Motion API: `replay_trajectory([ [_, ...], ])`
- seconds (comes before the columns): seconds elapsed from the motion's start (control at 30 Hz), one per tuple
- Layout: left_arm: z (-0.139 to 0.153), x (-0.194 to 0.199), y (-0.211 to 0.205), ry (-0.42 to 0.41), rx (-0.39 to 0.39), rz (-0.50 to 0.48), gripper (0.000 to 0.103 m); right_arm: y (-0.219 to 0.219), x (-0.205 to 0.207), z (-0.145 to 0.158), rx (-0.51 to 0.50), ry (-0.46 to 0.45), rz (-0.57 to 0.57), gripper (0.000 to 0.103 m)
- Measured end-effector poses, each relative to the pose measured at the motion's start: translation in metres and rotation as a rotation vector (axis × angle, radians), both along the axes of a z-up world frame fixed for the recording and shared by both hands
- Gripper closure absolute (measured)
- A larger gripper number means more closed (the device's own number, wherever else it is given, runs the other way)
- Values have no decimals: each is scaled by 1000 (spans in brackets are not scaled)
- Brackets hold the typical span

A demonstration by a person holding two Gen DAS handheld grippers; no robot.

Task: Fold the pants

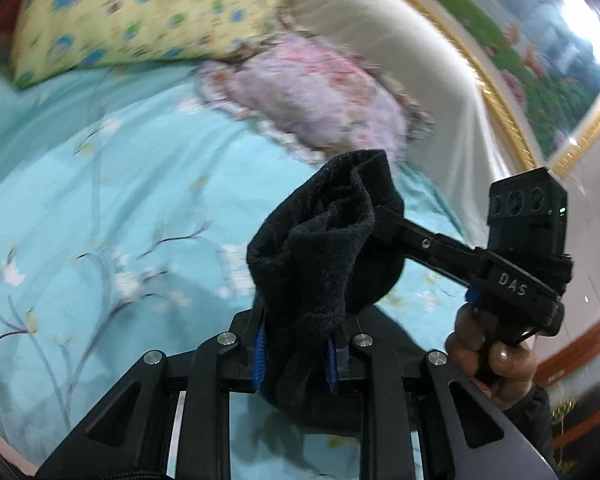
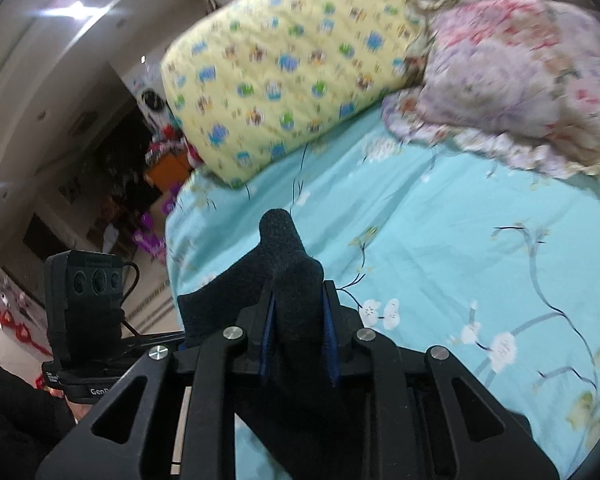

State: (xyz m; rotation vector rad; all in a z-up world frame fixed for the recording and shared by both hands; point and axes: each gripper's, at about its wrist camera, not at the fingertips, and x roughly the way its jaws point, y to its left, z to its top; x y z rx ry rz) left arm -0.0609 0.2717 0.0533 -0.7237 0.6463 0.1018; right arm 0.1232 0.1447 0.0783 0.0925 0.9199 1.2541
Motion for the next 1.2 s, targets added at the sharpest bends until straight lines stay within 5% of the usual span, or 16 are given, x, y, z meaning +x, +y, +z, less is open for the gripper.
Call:
replay_trajectory([
  [0.4, 46, 42, -111, -81, 68, -236, 81, -142, -9, 21, 133, -13, -192, 80],
  [0.87, 35, 83, -239, -51, 124, -469, 81, -277, -23, -13, 190, 43, -419, 82],
  [1.2, 17, 100, -284, -13, 179, -536, 81, -328, -34, -44, 217, 92, -512, 82],
])
